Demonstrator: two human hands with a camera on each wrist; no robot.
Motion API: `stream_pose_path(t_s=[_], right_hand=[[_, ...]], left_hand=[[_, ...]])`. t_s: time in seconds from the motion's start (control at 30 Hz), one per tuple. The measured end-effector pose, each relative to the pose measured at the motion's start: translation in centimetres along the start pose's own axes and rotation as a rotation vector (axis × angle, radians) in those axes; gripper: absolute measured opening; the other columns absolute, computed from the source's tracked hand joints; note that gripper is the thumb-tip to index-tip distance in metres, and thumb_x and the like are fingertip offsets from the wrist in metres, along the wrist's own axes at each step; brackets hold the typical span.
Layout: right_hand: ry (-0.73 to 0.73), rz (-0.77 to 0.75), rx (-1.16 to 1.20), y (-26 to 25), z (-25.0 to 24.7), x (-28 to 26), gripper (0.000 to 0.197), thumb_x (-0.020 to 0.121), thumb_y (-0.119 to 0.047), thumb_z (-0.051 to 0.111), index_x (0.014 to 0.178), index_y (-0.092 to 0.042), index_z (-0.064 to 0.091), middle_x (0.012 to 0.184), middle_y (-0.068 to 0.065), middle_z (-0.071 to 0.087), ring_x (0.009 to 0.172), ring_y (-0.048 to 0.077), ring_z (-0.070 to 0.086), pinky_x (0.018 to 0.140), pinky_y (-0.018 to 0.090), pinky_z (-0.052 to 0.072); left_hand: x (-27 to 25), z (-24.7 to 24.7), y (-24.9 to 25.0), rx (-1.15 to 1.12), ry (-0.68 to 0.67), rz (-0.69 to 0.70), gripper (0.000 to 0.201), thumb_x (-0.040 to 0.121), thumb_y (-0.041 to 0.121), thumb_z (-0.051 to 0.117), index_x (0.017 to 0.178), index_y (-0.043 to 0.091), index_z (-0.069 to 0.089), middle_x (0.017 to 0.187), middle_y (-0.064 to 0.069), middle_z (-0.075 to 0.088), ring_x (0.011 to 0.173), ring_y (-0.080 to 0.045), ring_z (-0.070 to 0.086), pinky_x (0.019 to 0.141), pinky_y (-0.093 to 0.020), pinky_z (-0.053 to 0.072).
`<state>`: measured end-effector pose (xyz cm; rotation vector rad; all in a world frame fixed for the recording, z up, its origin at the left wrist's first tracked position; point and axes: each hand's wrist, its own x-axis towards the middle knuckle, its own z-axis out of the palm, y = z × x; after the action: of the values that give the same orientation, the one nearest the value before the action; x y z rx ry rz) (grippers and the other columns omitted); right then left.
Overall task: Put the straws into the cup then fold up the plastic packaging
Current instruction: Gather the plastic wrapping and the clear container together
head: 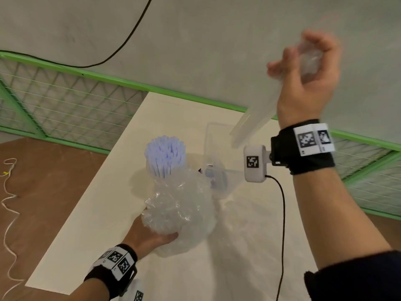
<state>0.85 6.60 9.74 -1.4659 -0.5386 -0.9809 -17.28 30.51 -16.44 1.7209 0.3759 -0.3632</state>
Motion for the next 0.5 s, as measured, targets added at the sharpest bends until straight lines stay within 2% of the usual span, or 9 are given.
stream_pose_path(t_s=[0.07,0.13,0.17,0.23,0.3,0.37,0.4,0.43,0.5], right_hand=[[-0.057,0.144,-0.037,3.1,0.3,-1.8,0.019,0.094,-0.005,0.061,0.11,-0.01,0.053,0.09,0.005,0.057,0.066,0.027,0.068,0.065,0.045,0.059],[-0.151,0.282,-0.11,5.7,0.2,-3.8,0.018,0.093,-0.009,0.063,0.108,-0.015,0.056,0.094,-0.001,0.059,0.077,0.02,0.069,0.075,0.052,0.057],[-0.231,0.326,-0.207,6.5,0.1,-4.6,0.018,0.092,-0.012,0.065,0.108,-0.015,0.058,0.097,-0.005,0.06,0.085,0.012,0.068,0.083,0.051,0.054],[-0.471,0.387,-0.444,7.9,-0.4,-5.8,0.026,0.092,-0.023,0.066,0.116,-0.017,0.059,0.111,-0.011,0.061,0.1,-0.001,0.058,0.097,0.039,0.047],[-0.735,0.482,-0.591,8.6,-1.2,-6.3,0.046,0.093,-0.041,0.061,0.136,-0.028,0.048,0.142,-0.005,0.049,0.129,0.005,0.041,0.11,0.031,0.033],[-0.831,0.528,-0.662,8.5,-1.9,-6.0,0.054,0.092,-0.05,0.056,0.142,-0.043,0.037,0.159,0.001,0.027,0.147,0.017,0.019,0.115,0.041,0.021],[-0.817,0.491,-0.67,7.8,-2.2,-5.9,0.051,0.093,-0.043,0.057,0.141,-0.042,0.039,0.159,0.002,0.027,0.148,0.02,0.02,0.116,0.044,0.021],[-0.789,0.43,-0.642,6.8,-2.4,-6.0,0.047,0.092,-0.028,0.059,0.136,-0.036,0.046,0.154,0.002,0.038,0.143,0.02,0.031,0.116,0.046,0.028],[-0.799,0.361,-0.491,4.1,-2.8,-7.0,0.044,0.083,0.0,0.055,0.12,-0.022,0.059,0.129,-0.003,0.061,0.118,0.014,0.059,0.099,0.044,0.047]], left_hand=[[0.2,-0.2,-0.4,-0.008,0.001,0.015,0.096,0.021,0.058,0.091,0.108,0.029,0.06,0.097,0.013,0.073,0.086,0.009,0.066,0.074,-0.01,0.046],[0.4,-0.3,-0.6,-0.016,-0.008,0.021,0.095,0.027,0.052,0.094,0.112,0.029,0.059,0.1,0.012,0.073,0.089,0.009,0.066,0.076,-0.011,0.046],[0.4,-0.3,-0.7,-0.014,-0.012,0.023,0.09,0.033,0.044,0.096,0.114,0.029,0.058,0.102,0.012,0.072,0.09,0.01,0.065,0.078,-0.011,0.046],[0.5,-0.4,-0.9,-0.004,-0.015,0.028,0.085,0.042,0.035,0.097,0.117,0.03,0.057,0.106,0.011,0.071,0.093,0.01,0.064,0.08,-0.012,0.046],[0.6,-0.4,-1.0,-0.006,-0.021,0.026,0.088,0.041,0.039,0.097,0.118,0.029,0.057,0.107,0.01,0.072,0.095,0.007,0.065,0.081,-0.013,0.046],[0.6,-0.5,-1.0,0.012,-0.021,0.026,0.083,0.045,0.035,0.097,0.118,0.029,0.057,0.107,0.01,0.071,0.095,0.006,0.065,0.081,-0.013,0.047],[0.7,-0.5,-1.1,0.016,-0.019,0.024,0.082,0.046,0.033,0.097,0.117,0.029,0.057,0.107,0.01,0.071,0.096,0.006,0.065,0.081,-0.013,0.047],[0.7,-0.6,-1.1,0.014,-0.017,0.025,0.083,0.045,0.035,0.097,0.117,0.029,0.058,0.108,0.01,0.072,0.097,0.004,0.066,0.084,-0.016,0.048],[0.7,-0.6,-1.2,0.011,-0.018,0.022,0.088,0.041,0.041,0.097,0.118,0.028,0.057,0.109,0.009,0.072,0.101,-0.001,0.066,0.09,-0.023,0.049]])
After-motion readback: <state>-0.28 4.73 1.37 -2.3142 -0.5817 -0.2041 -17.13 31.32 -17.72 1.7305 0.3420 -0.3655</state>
